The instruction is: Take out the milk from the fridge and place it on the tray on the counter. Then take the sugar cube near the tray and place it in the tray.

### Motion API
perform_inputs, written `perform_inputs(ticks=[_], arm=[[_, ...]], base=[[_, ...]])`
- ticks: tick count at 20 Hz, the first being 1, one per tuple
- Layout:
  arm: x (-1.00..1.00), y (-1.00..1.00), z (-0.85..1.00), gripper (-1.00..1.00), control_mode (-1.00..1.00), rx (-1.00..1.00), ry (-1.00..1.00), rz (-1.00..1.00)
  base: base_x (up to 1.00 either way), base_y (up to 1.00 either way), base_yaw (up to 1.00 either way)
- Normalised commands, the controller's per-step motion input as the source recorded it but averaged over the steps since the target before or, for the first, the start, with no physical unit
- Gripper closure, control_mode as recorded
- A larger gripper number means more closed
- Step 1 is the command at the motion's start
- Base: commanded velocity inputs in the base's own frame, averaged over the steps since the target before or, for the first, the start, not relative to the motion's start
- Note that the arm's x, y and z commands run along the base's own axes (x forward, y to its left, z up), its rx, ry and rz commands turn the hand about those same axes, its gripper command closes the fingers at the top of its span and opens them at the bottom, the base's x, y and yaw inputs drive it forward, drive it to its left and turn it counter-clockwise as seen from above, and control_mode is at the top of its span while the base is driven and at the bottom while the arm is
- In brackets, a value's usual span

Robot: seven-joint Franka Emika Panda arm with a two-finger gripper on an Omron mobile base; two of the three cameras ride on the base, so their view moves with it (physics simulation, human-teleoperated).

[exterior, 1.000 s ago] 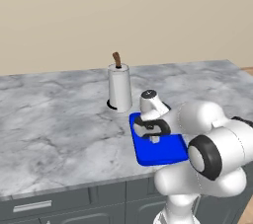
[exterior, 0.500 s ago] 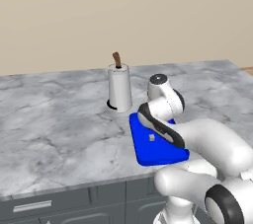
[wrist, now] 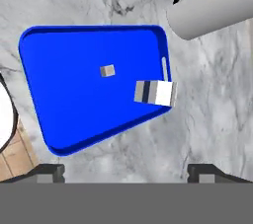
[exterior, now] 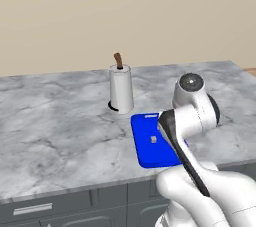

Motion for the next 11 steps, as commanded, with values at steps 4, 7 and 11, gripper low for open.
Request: perform_inputs(ticks=[4,7,11], arm=[[-0.43,-0.01,1.00,-1.00,-1.00,0.07,-0.16,-0.16],[-0.46,-0.14,1.00,-1.00,-1.00,0.04,-0.22,-0.10],[-0.38,-0.10,1.00,-1.00,-1.00,0.06,-0.13,-0.03]], base=[[0.00,0.00,0.00],[0.00,0.00,0.00],[0.00,0.00,0.00]])
